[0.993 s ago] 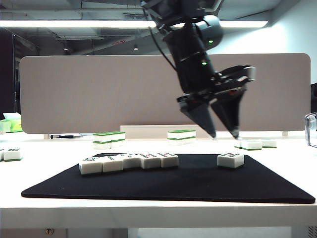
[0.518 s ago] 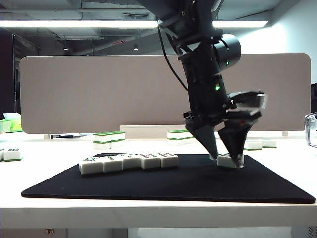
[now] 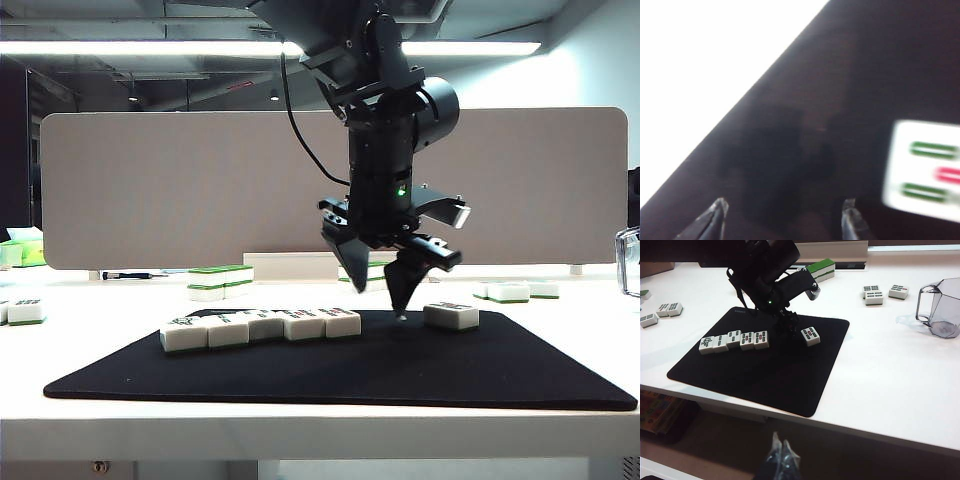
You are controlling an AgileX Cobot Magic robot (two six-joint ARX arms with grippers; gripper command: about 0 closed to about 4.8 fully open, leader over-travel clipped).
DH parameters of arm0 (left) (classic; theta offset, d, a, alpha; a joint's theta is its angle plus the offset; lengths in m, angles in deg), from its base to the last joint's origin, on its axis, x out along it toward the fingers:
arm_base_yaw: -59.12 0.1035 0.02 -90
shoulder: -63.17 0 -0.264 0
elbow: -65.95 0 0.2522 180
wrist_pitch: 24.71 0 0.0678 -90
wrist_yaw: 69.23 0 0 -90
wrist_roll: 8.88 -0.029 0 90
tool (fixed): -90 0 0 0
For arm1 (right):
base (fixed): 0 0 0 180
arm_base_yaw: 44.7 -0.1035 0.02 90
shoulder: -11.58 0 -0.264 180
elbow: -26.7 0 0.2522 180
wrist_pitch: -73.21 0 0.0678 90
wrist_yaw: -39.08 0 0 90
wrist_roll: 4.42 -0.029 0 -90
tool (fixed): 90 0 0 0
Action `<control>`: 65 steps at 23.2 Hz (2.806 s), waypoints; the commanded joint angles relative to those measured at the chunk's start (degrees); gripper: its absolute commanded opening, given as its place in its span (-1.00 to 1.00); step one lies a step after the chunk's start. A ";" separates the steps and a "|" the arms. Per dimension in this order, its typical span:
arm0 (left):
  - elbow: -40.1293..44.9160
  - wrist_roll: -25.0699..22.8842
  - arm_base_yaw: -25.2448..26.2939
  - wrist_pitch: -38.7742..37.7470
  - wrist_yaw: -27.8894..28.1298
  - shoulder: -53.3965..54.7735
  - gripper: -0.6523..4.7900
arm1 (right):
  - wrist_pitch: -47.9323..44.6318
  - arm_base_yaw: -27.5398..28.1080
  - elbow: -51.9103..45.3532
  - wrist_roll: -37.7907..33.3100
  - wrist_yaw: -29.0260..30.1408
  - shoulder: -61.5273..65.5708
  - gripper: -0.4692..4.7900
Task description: Align six mahjong tiles in a row on the table.
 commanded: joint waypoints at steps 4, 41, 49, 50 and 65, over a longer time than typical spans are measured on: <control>-0.59 1.38 -0.96 0.13 -6.82 -3.23 0.34 | -0.74 -0.07 0.17 0.17 -0.09 -0.68 -0.82; -1.95 0.92 -0.44 2.71 -19.15 0.92 0.38 | -0.72 -0.07 0.17 0.15 -0.09 -0.68 -0.82; -1.95 0.96 -0.52 2.54 -19.67 0.94 -0.11 | -0.74 -0.07 0.17 0.17 -0.11 -0.68 -0.82; -1.95 1.03 -0.52 2.43 -19.67 0.94 -0.13 | -0.72 -0.07 0.17 0.17 -0.11 -0.68 -0.82; -2.03 -2.19 0.79 -9.07 -17.40 -2.67 -0.12 | -0.74 -0.07 0.17 0.17 -0.11 -0.68 -0.82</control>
